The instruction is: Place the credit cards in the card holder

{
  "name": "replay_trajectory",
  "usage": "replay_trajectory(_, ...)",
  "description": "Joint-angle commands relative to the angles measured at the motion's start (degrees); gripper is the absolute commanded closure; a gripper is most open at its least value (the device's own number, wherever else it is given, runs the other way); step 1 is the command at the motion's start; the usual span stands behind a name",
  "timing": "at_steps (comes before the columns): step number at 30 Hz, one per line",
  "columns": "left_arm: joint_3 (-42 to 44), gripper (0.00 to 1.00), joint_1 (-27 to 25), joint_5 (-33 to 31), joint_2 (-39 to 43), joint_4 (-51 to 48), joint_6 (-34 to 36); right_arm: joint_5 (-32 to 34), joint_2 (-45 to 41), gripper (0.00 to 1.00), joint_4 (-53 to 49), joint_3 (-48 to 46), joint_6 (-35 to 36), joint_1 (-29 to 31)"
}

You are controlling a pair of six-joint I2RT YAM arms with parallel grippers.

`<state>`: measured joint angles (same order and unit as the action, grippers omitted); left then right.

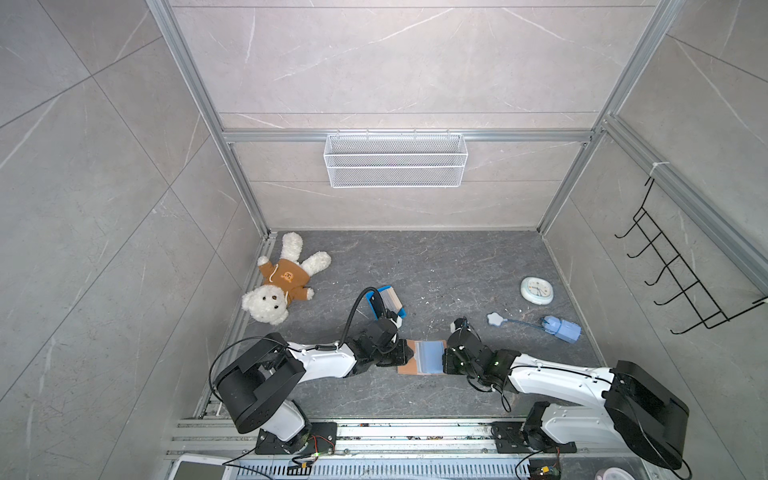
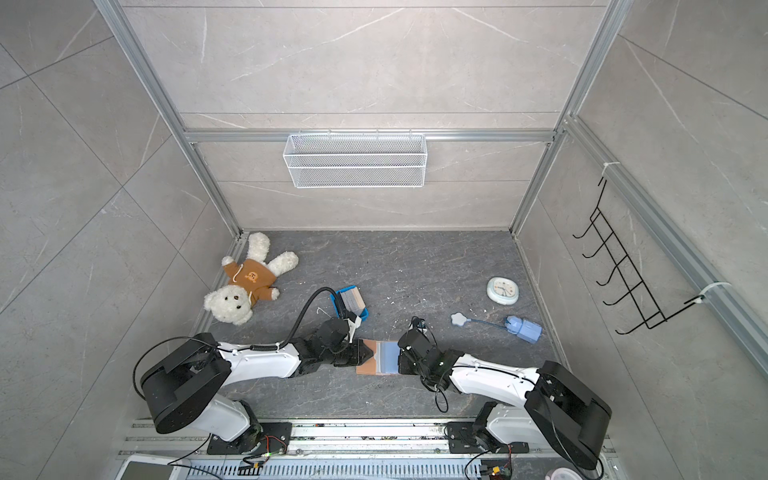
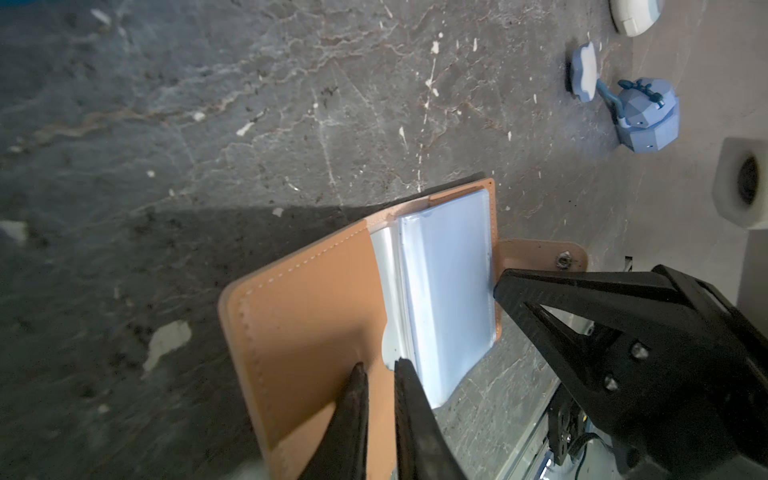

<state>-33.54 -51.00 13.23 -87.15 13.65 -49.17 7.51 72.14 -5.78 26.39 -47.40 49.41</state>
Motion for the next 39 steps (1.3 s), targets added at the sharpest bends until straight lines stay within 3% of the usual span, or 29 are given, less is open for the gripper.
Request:
replay_trajectory(1,-1.97,0.83,-0.84,1.95,2.55,-0.19,1.86,1.13,-1.42,0.86,-3.60,1.49,-0.46,-0.10)
replay_trajectory(39,1.53,0.83,-2.00,-1.69,-1.37,0.14,-1.26,8.56,1.08,0.88,-16.96,5.44,-1.12,-2.49)
